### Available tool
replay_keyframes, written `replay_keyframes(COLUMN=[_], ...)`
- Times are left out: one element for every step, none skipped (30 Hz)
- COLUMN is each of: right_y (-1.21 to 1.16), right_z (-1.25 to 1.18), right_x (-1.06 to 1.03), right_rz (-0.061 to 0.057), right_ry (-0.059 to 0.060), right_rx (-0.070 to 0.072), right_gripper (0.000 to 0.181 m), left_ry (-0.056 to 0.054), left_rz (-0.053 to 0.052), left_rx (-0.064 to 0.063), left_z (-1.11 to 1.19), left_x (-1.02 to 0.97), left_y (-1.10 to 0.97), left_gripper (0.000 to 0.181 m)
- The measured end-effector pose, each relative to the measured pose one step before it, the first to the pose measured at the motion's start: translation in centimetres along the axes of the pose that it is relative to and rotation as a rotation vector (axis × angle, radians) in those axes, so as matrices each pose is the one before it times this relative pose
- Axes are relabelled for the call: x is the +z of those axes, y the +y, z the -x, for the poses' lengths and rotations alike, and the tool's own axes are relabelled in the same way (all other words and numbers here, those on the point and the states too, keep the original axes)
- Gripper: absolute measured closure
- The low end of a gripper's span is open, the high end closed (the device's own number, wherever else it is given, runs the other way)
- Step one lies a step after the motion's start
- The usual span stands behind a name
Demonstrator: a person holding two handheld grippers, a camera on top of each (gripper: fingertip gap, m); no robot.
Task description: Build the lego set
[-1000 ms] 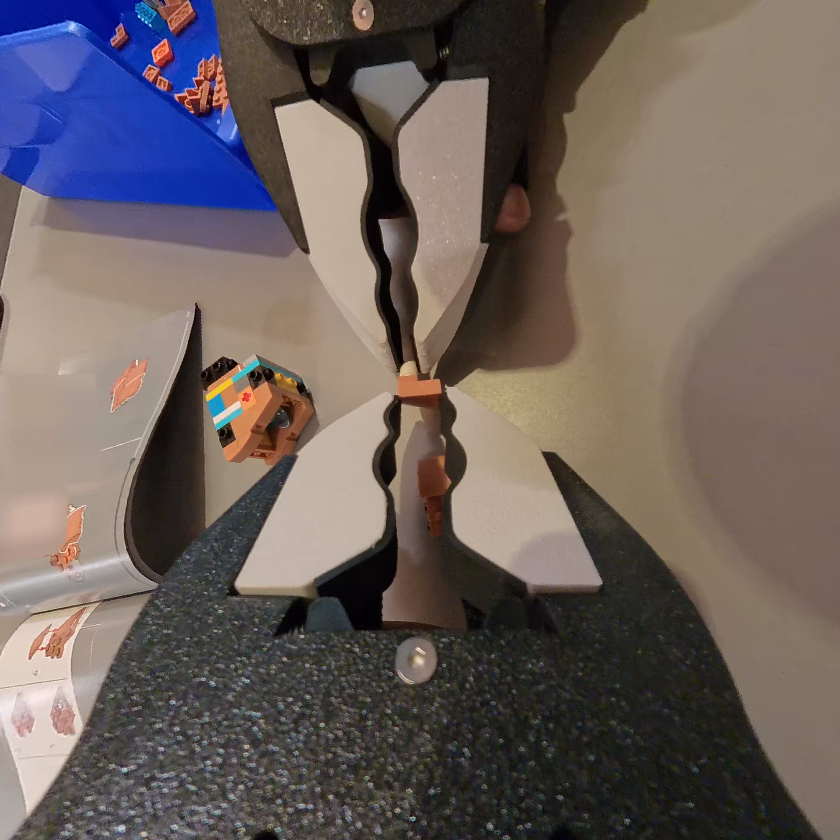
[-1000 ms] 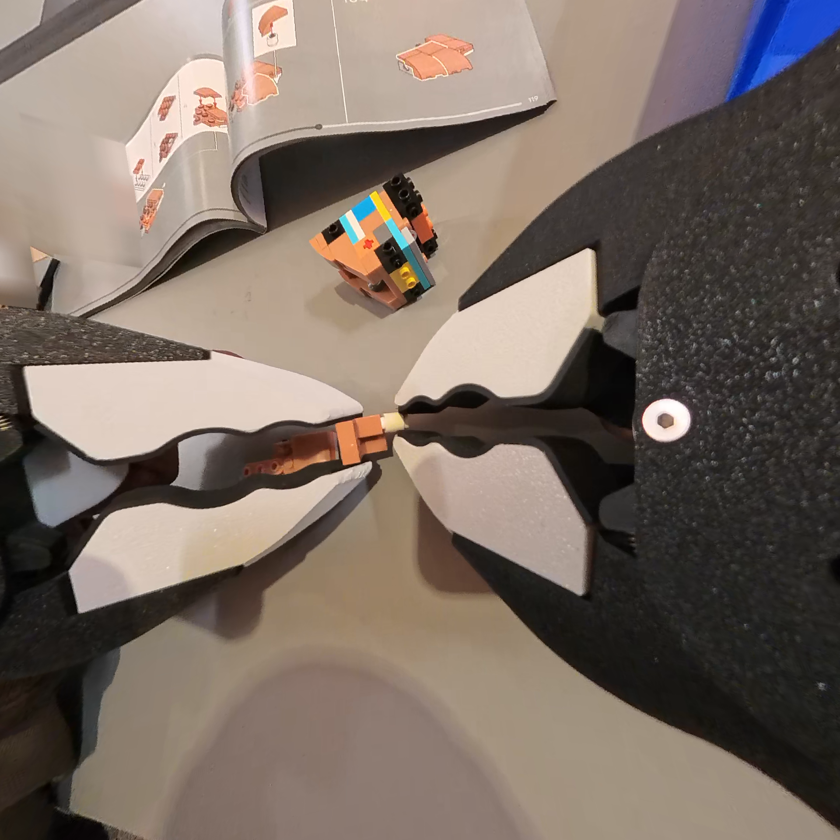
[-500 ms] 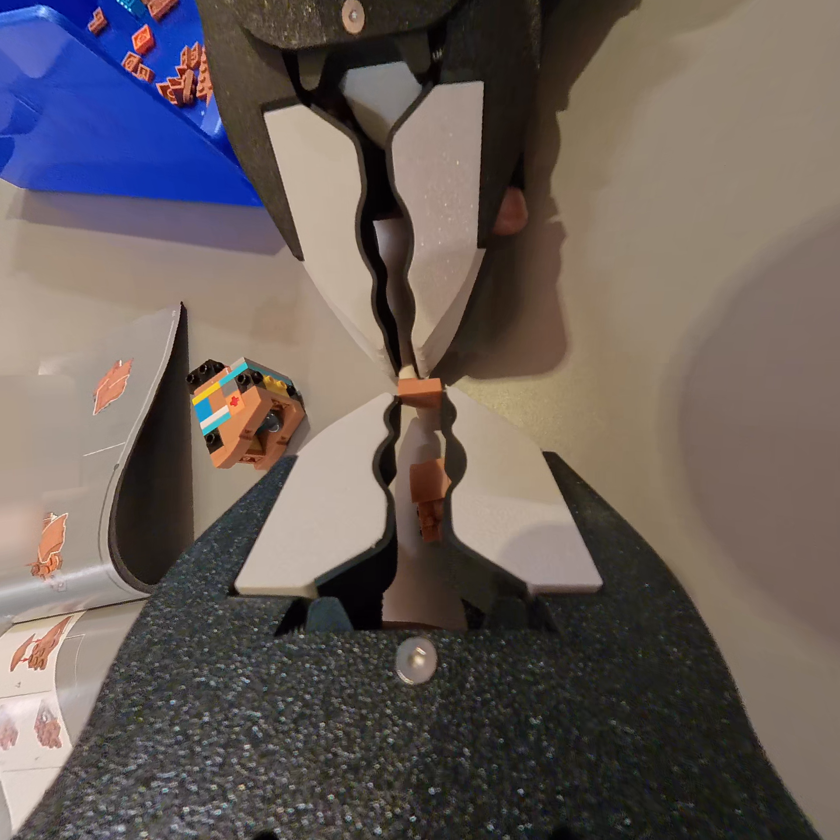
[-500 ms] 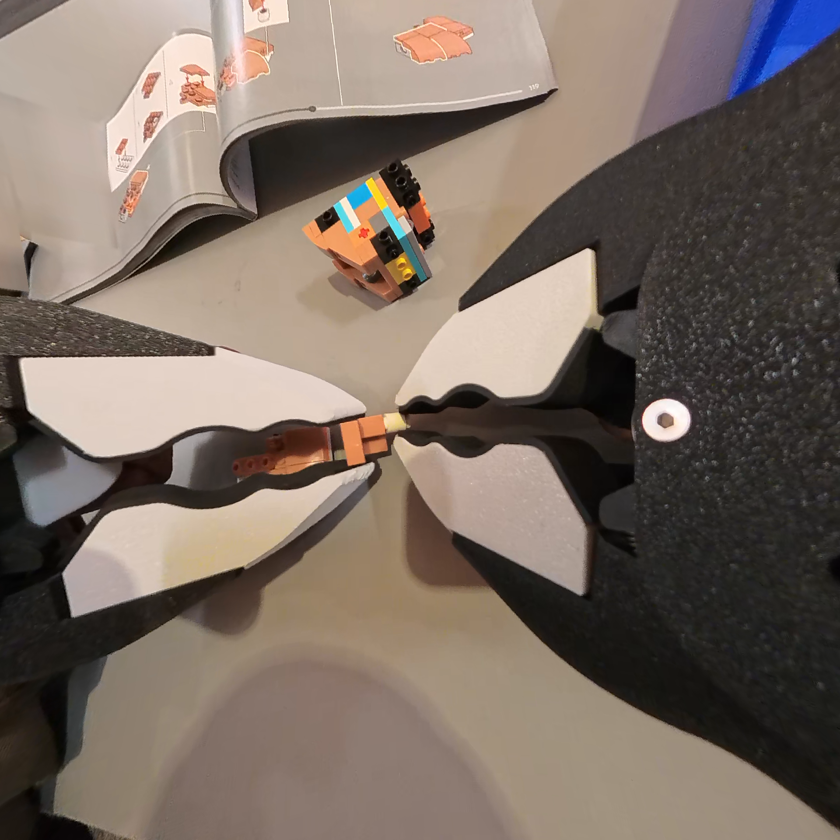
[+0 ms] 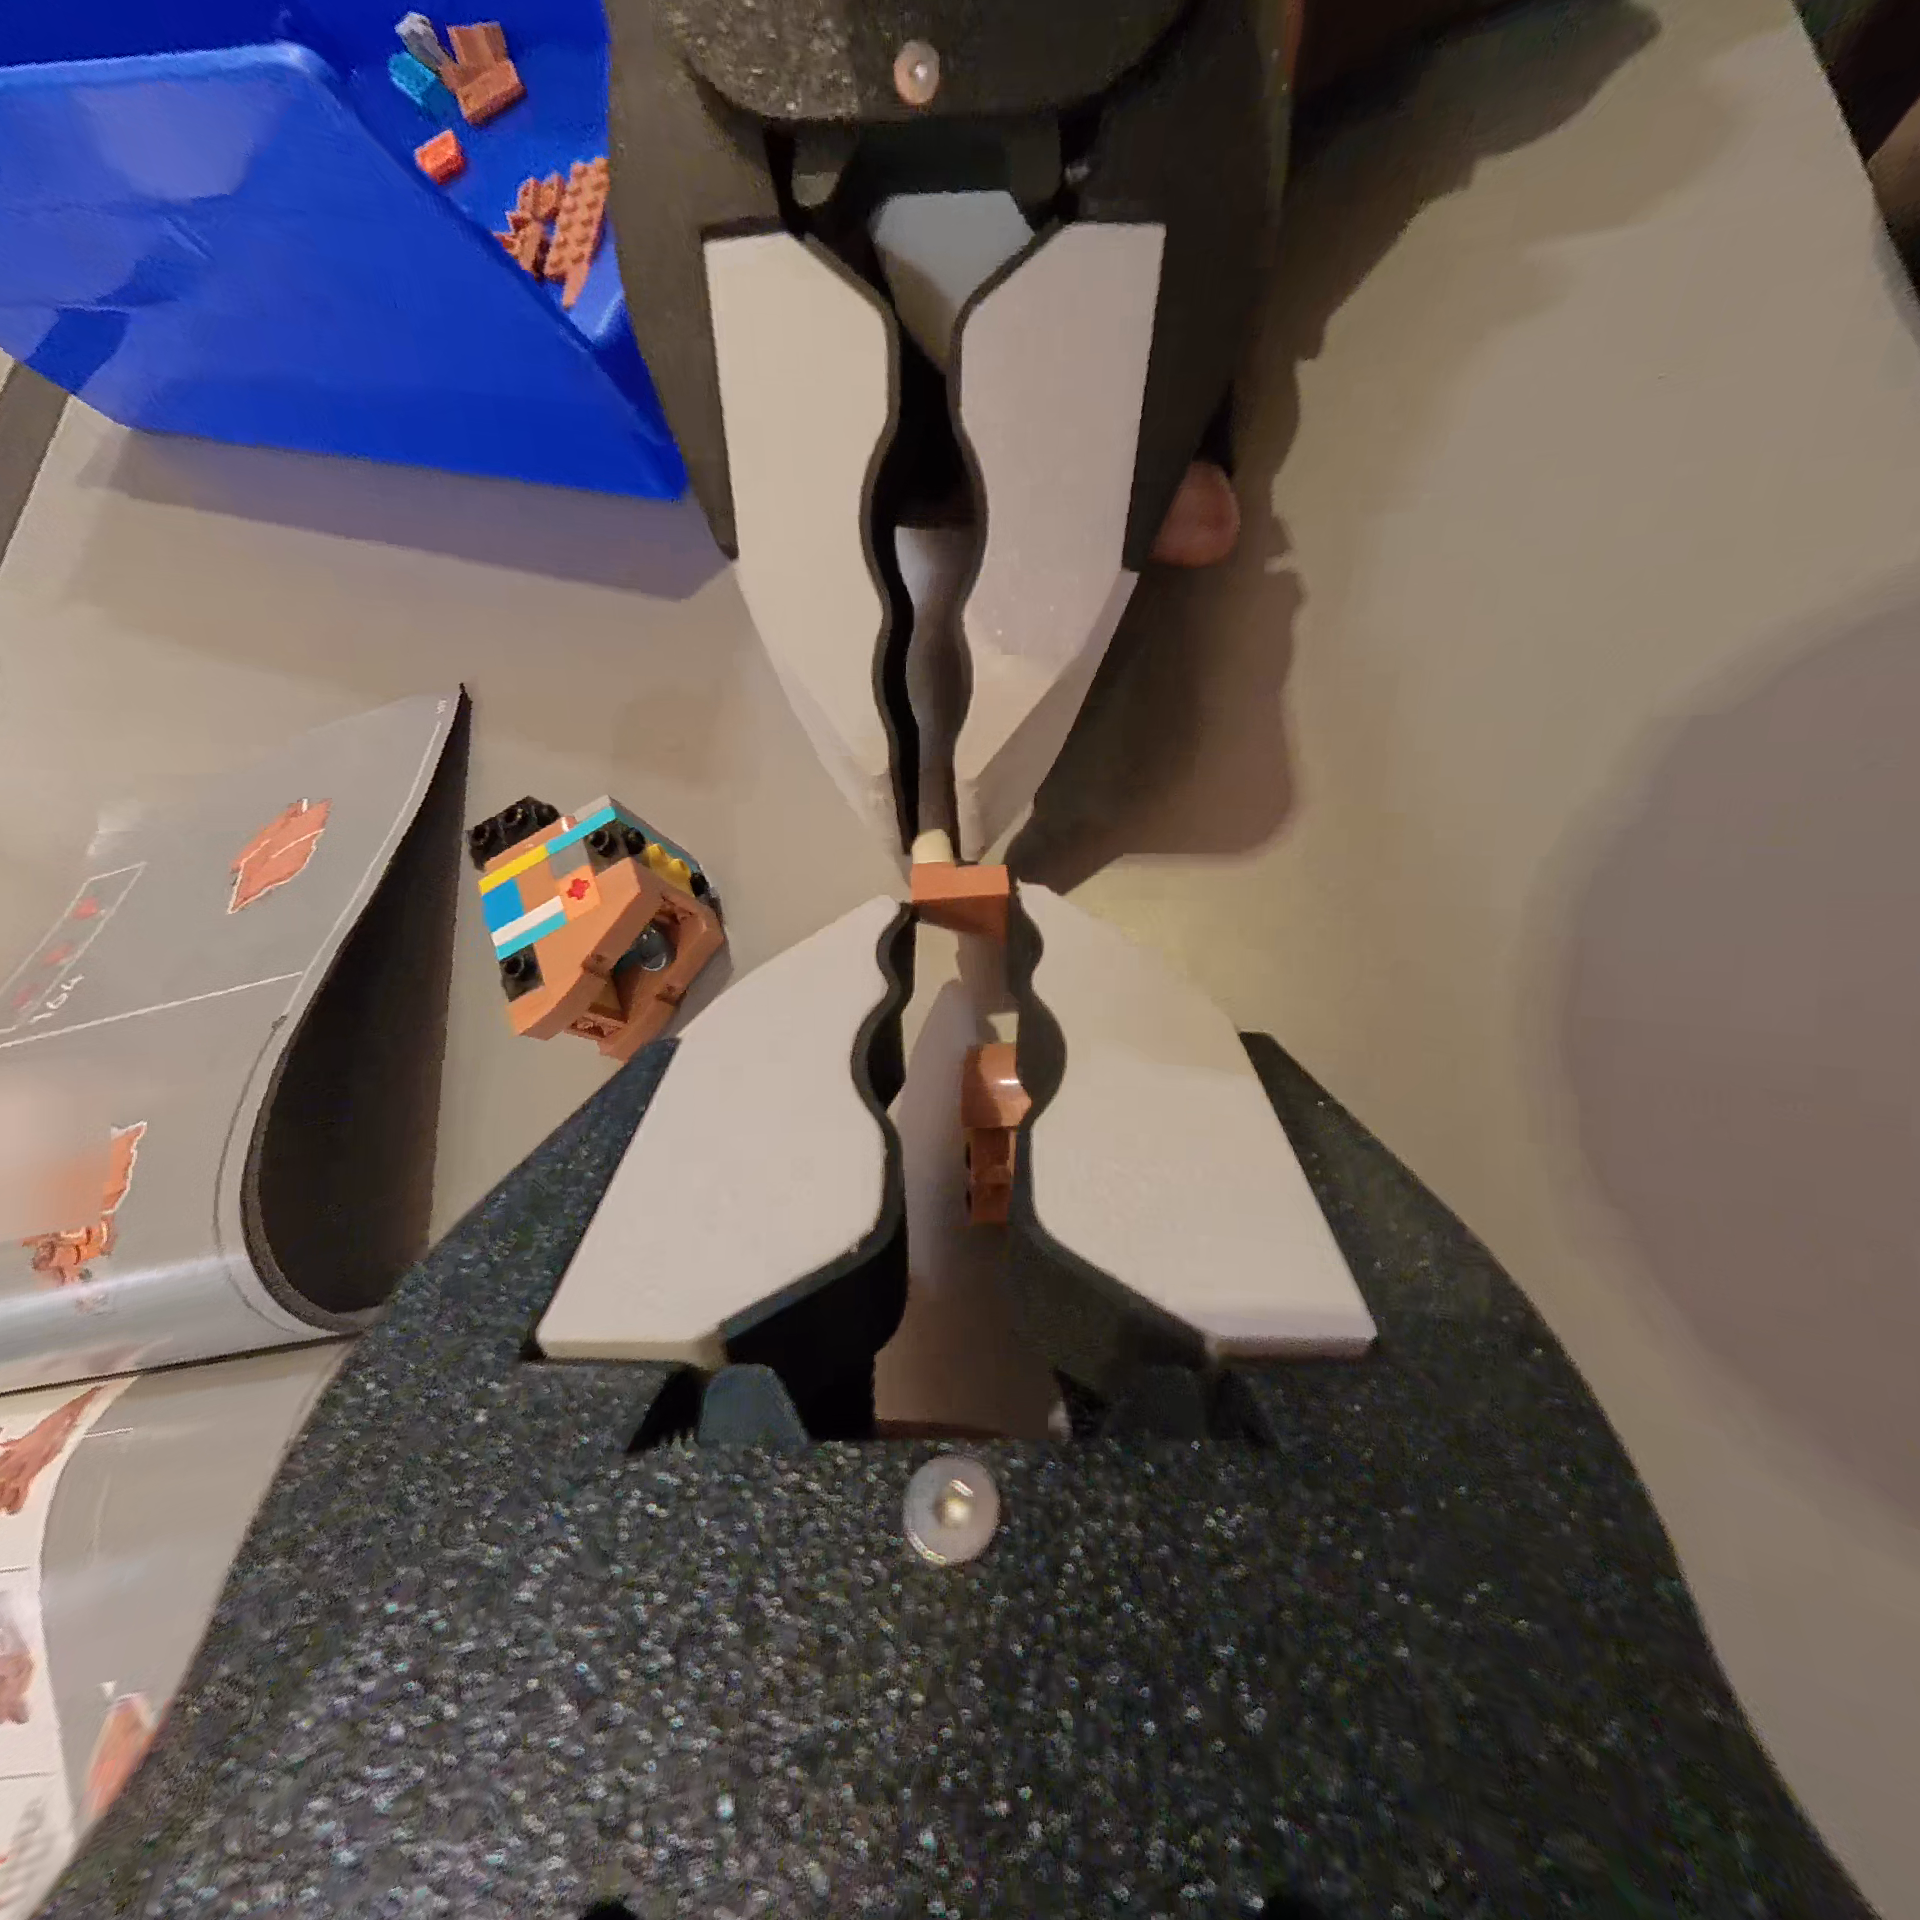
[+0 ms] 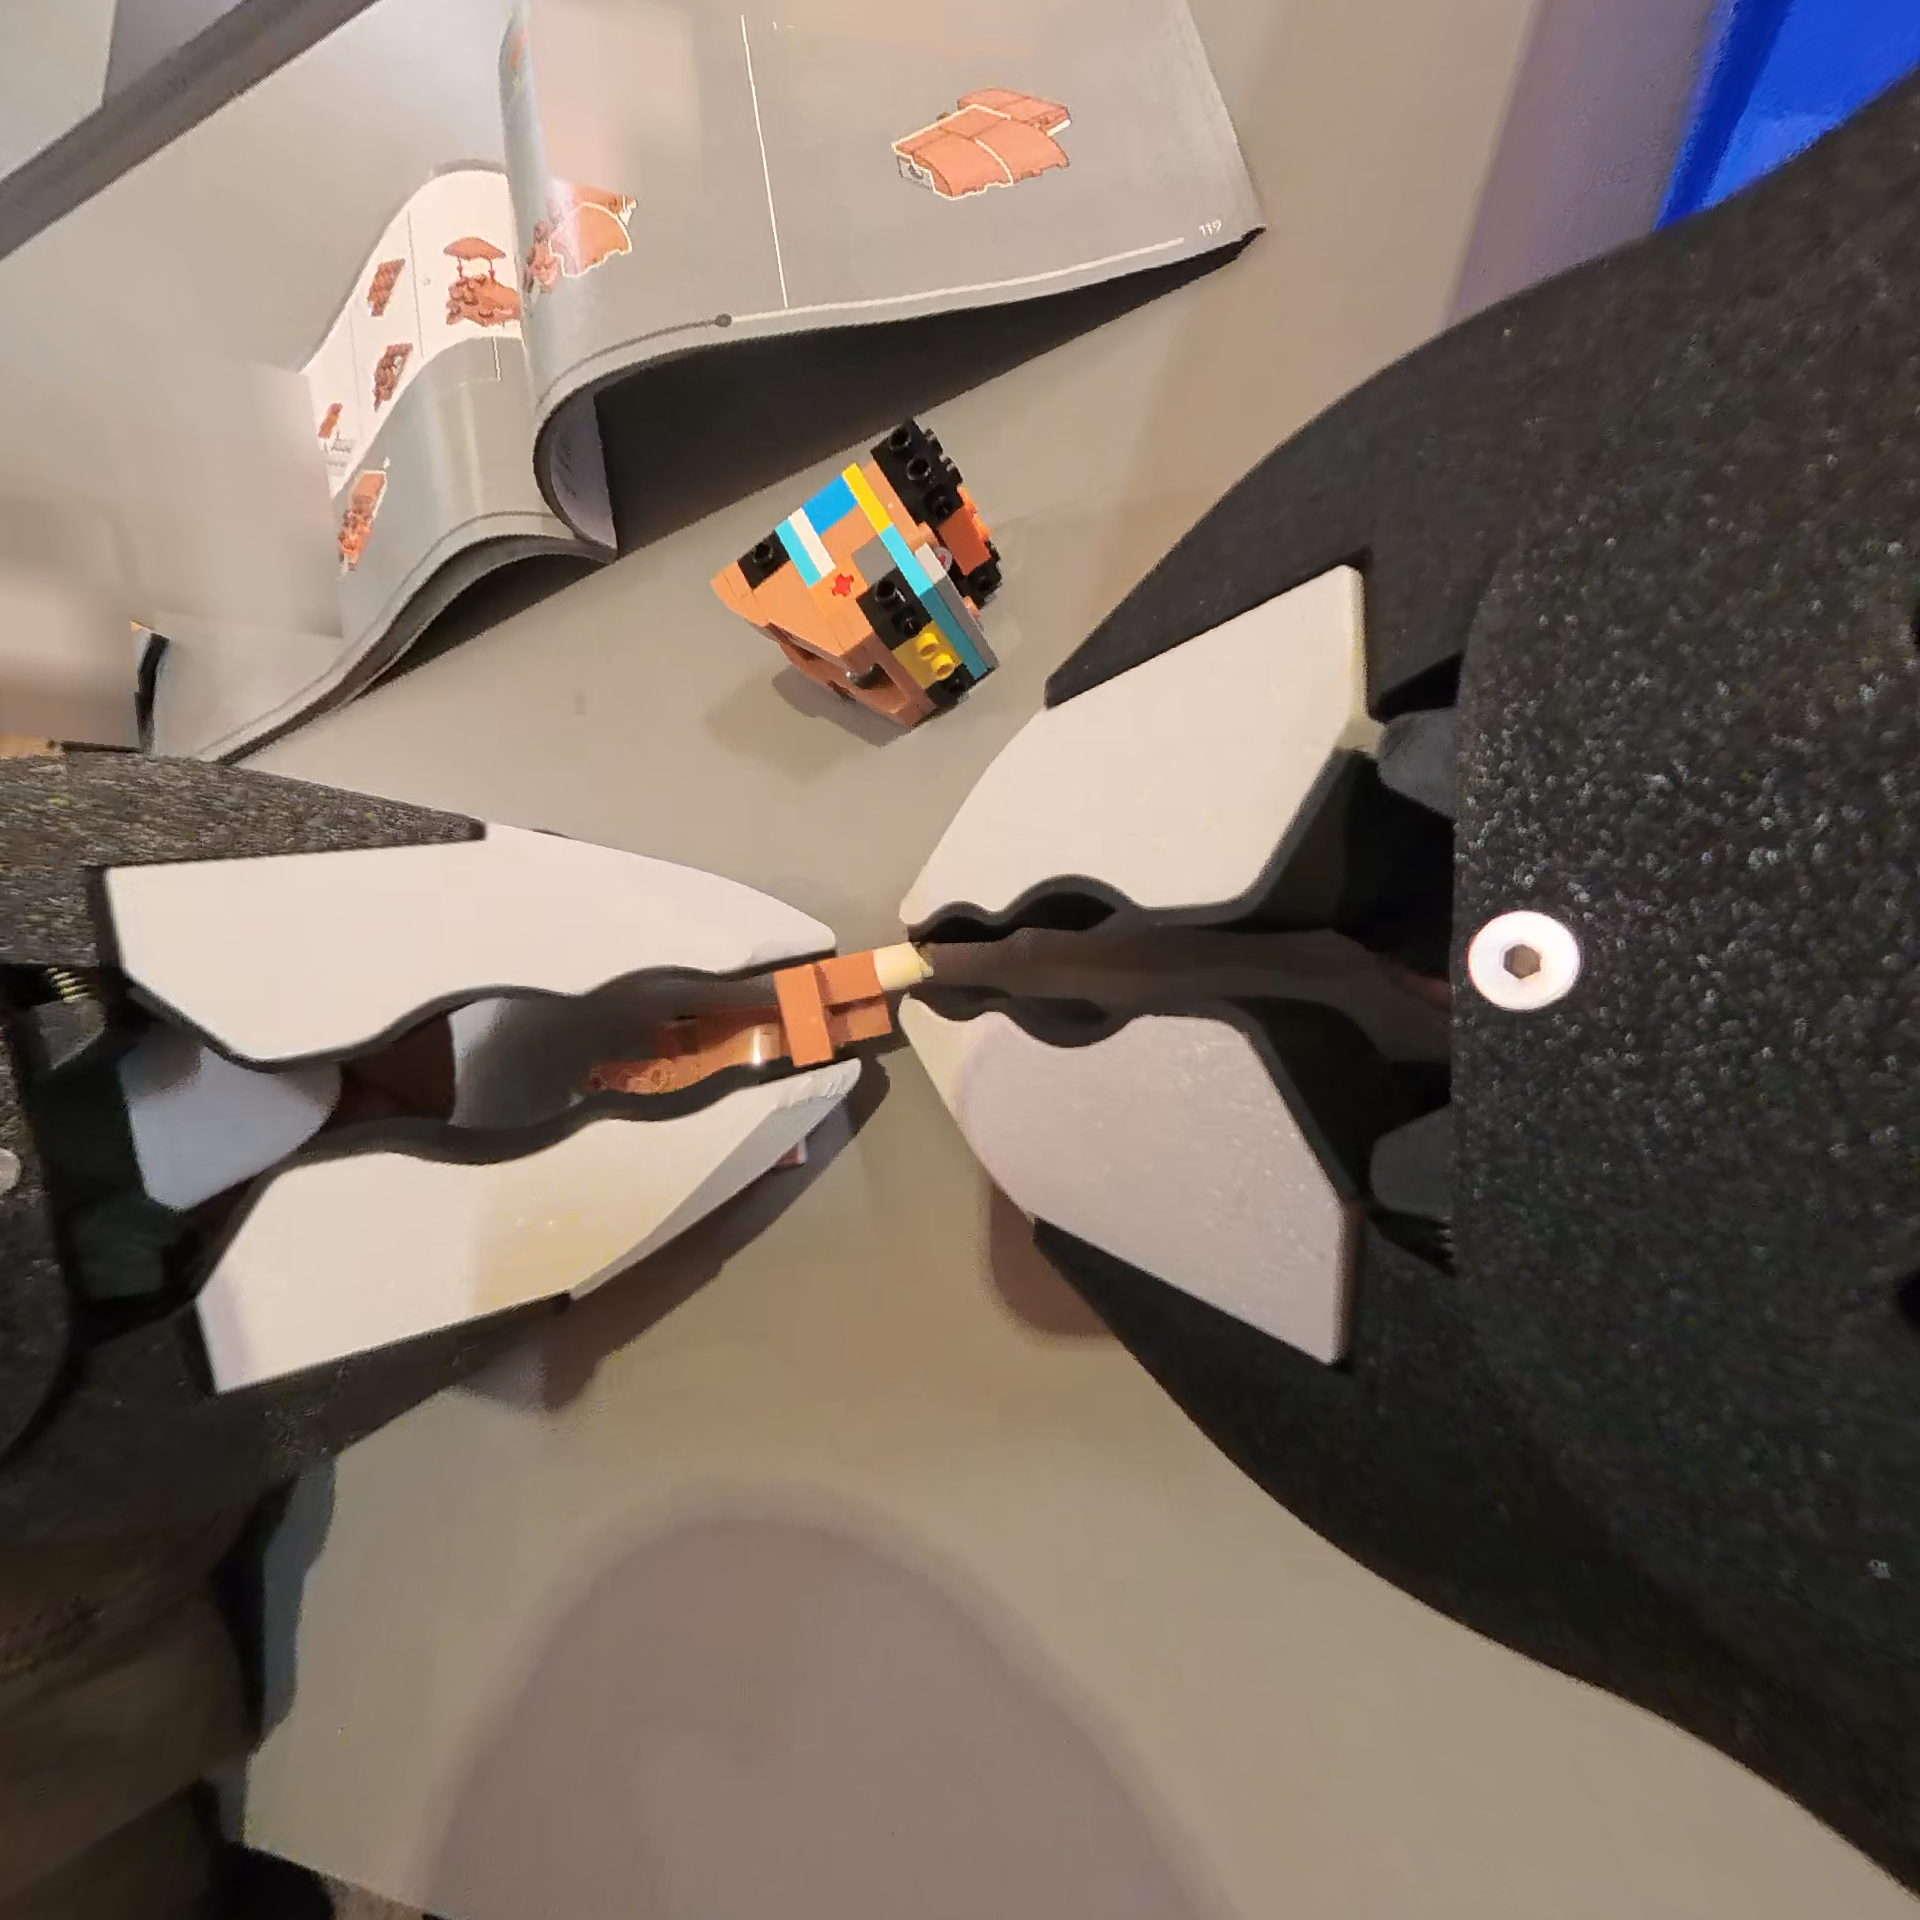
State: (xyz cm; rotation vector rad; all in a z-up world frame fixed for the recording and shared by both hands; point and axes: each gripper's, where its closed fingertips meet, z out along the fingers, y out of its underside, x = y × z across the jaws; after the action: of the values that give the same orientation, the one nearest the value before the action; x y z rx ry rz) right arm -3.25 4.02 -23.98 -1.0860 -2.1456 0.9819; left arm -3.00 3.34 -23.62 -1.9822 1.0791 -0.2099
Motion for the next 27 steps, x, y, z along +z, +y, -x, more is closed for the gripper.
replay_keyframes(right_y=[-0.136,-0.183,-0.169,-0.074,-0.059,-0.086,-0.077,-0.053,-0.054,-0.071,-0.063,-0.072,-0.068,-0.057,-0.069,-0.070,-0.083,-0.095,-0.097,-0.111,-0.141,-0.150,-0.141,-0.118,-0.107,-0.078,-0.063], right_z=[-0.078,-0.100,-0.110,-0.111,-0.082,-0.088,-0.102,-0.081,-0.088,-0.084,-0.110,-0.136,-0.139,-0.094,-0.075,-0.073,-0.063,-0.086,-0.074,-0.097,-0.131,-0.127,-0.105,-0.071,-0.060,-0.039,-0.004], right_x=[-0.054,-0.073,-0.075,-0.056,-0.056,-0.048,-0.039,-0.015,-0.006,-0.018,-0.010,-0.022,-0.013,-0.011,-0.007,-0.006,-0.003,0.001,-0.004,-0.010,-0.012,-0.006,-0.004,0.008,0.015,0.021,0.041], right_rz=[-0.0108,-0.0137,-0.0124,-0.0068,-0.0059,-0.0076,-0.0057,-0.0043,-0.0048,-0.0048,-0.0050,-0.0057,-0.0047,-0.0040,-0.0043,-0.0041,-0.0048,-0.0059,-0.0060,-0.0073,-0.0090,-0.0099,-0.0091,-0.0074,-0.0061,-0.0045,-0.0029], right_ry=[0.0034,0.0053,0.0045,0.0033,0.0021,0.0046,0.0054,0.0060,0.0075,0.0075,0.0086,0.0105,0.0097,0.0078,0.0079,0.0079,0.0086,0.0097,0.0094,0.0117,0.0140,0.0150,0.0140,0.0126,0.0126,0.0117,0.0090], right_rx=[0.0021,0.0041,0.0052,0.0049,0.0035,0.0022,0.0009,-0.0016,-0.0033,-0.0023,-0.0009,-0.0003,-0.0006,-0.0023,-0.0038,-0.0047,-0.0049,-0.0049,-0.0056,-0.0069,-0.0077,-0.0085,-0.0099,-0.0114,-0.0121,-0.0121,-0.0122], right_gripper=[0.174,0.174,0.169,0.165,0.162,0.161,0.160,0.158,0.157,0.157,0.156,0.156,0.156,0.156,0.156,0.156,0.156,0.156,0.157,0.157,0.157,0.157,0.157,0.157,0.157,0.157,0.157], left_ry=[0.0023,0.0050,0.0059,0.0012,0.0046,0.0037,-0.0040,0.0055,0.0107,0.0083,0.0144,0.0132,0.0172,0.0201,0.0178,0.0191,0.0132,0.0069,0.0083,0.0054,0.0031,0.0069,0.0050,-0.0001,-0.0008,-0.0005,0.0008], left_rz=[-0.0182,-0.0162,-0.0116,-0.0114,-0.0131,-0.0144,-0.0226,-0.0274,-0.0344,-0.0372,-0.0320,-0.0308,-0.0307,-0.0295,-0.0287,-0.0227,-0.0167,-0.0120,-0.0098,-0.0102,-0.0096,-0.0087,-0.0081,-0.0068,-0.0033,-0.0030,-0.0038], left_rx=[-0.0218,-0.0230,-0.0233,-0.0248,-0.0281,-0.0305,-0.0355,-0.0503,-0.0653,-0.0769,-0.0765,-0.0702,-0.0610,-0.0556,-0.0480,-0.0393,-0.0371,-0.0367,-0.0317,-0.0262,-0.0287,-0.0258,-0.0180,-0.0168,-0.0156,-0.0134,-0.0103], left_z=[0.106,0.070,0.061,0.156,0.131,0.180,0.315,0.267,0.278,0.395,0.321,0.298,0.193,0.081,0.058,-0.039,0.024,0.106,0.064,0.055,0.089,0.018,0.009,0.065,0.087,0.067,0.021], left_x=[-0.093,-0.070,-0.071,-0.102,-0.126,-0.165,-0.213,-0.264,-0.305,-0.331,-0.328,-0.320,-0.305,-0.272,-0.241,-0.190,-0.139,-0.097,-0.062,-0.068,-0.056,-0.050,-0.042,-0.039,-0.034,-0.018,-0.017], left_y=[-0.071,-0.060,0.001,0.013,-0.029,-0.057,-0.164,-0.229,-0.311,-0.326,-0.253,-0.240,-0.278,-0.293,-0.322,-0.254,-0.174,-0.109,-0.089,-0.120,-0.117,-0.102,-0.086,-0.074,-0.028,-0.032,-0.038], left_gripper=[0.165,0.165,0.165,0.165,0.165,0.165,0.165,0.165,0.165,0.165,0.165,0.165,0.165,0.165,0.165,0.165,0.165,0.165,0.165,0.165,0.165,0.165,0.165,0.165,0.165,0.165,0.165])
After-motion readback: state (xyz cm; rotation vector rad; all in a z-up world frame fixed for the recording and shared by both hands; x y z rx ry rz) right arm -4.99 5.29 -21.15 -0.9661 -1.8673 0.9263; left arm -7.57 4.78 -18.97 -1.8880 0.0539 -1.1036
